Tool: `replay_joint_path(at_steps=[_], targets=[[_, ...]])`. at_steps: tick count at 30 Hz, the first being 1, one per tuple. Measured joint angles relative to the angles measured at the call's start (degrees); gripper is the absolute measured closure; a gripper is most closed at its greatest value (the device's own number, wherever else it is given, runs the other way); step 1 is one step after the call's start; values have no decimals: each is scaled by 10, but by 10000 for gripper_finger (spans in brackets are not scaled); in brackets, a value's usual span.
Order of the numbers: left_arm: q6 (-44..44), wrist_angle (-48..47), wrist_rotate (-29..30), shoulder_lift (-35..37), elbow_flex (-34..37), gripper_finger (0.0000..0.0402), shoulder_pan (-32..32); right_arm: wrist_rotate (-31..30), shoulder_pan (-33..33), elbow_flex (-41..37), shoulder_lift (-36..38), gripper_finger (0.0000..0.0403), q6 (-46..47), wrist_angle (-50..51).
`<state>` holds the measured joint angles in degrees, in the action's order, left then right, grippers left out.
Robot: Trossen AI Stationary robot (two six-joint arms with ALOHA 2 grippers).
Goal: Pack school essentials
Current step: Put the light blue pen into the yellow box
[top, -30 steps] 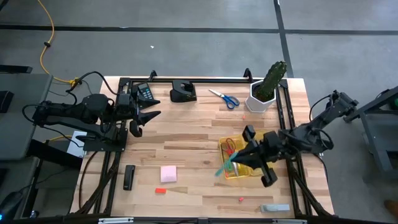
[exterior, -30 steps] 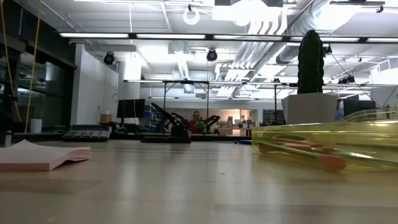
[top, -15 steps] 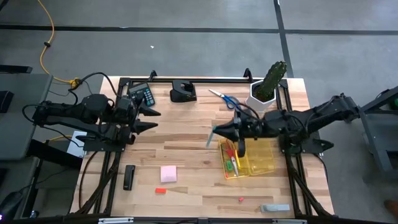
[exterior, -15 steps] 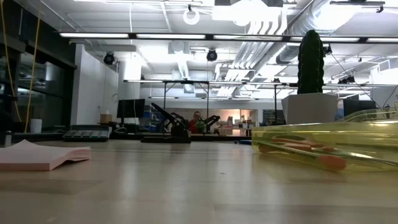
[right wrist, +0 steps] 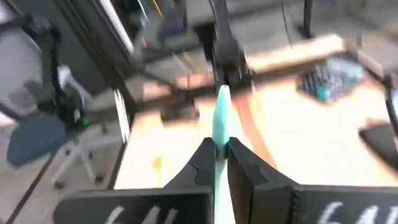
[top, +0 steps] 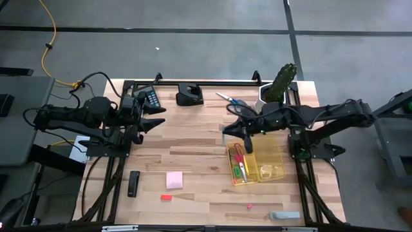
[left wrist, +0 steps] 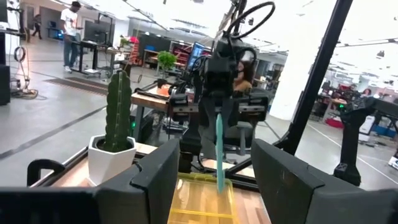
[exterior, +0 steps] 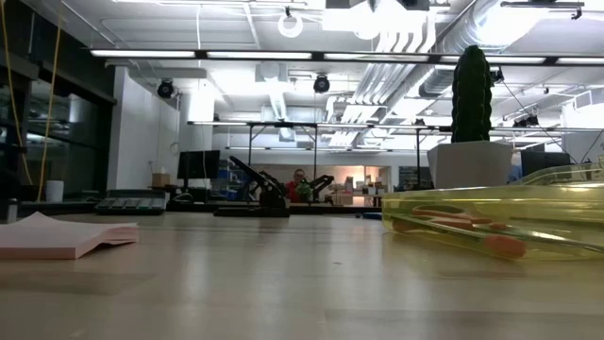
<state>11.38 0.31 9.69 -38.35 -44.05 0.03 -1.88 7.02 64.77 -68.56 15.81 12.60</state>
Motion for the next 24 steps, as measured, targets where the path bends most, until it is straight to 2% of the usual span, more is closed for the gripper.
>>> replay_joint_path(at_steps=[5, 10, 16, 24], targets=[[0, -1, 0, 0, 0, 213, 0, 23, 5, 0, 19, 403, 88, 198], [0, -5, 1, 0, 0, 213, 0, 6, 20, 0, -11, 403, 196, 353], [0, -5, 0, -1, 0, 213, 0, -12, 20, 0, -79, 403, 306, 373], [0, -5, 0, -1, 0, 213, 0, 6, 18, -3, -158, 403, 424, 398]])
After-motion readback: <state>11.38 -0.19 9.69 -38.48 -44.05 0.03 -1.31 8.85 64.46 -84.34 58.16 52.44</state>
